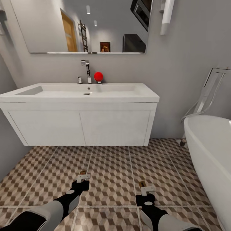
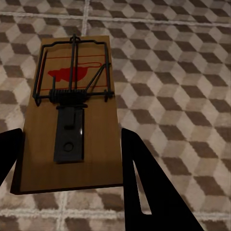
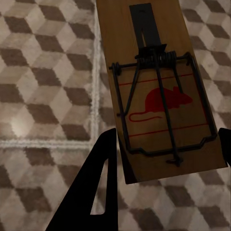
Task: Take the four mousetraps from the cabinet in the bathroom and place them on the bathroom floor. Make sure all four end up on the same floor surface, and ensure that at least two of them are either under or directly next to the same bathroom sink.
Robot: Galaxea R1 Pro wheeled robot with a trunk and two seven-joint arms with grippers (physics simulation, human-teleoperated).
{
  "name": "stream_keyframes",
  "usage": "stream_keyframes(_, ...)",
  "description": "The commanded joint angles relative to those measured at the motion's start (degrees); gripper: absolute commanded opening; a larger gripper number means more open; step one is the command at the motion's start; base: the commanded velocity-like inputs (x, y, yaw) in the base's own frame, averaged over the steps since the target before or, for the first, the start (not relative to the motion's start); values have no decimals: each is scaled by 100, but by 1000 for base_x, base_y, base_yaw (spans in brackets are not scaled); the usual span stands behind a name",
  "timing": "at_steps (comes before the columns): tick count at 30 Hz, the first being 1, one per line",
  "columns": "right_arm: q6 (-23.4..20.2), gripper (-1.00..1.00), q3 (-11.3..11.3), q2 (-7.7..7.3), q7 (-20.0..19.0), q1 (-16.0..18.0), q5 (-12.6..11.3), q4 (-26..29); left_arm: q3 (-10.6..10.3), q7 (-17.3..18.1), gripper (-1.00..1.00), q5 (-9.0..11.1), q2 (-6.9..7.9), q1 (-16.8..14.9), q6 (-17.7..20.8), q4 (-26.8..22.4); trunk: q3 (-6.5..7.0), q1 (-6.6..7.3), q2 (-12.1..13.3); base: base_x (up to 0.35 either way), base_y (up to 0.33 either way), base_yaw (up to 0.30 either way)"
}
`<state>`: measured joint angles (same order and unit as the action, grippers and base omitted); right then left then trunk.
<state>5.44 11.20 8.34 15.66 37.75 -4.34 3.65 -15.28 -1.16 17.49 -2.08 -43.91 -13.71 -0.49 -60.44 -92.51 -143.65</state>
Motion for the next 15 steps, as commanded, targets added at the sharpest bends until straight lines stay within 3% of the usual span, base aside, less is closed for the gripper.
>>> stream_keyframes(1,17,-100,41,1,16,4,-58,-6,-47,-8,-100,35,-2,-4,-18,6,-5,1,-2,0,0,0)
stream_keyframes(15,79,-100,19,5,21,4,-74,-1,-45,10,-100,43,-3,-4,-18,12,-5,1,-2,0,0,0)
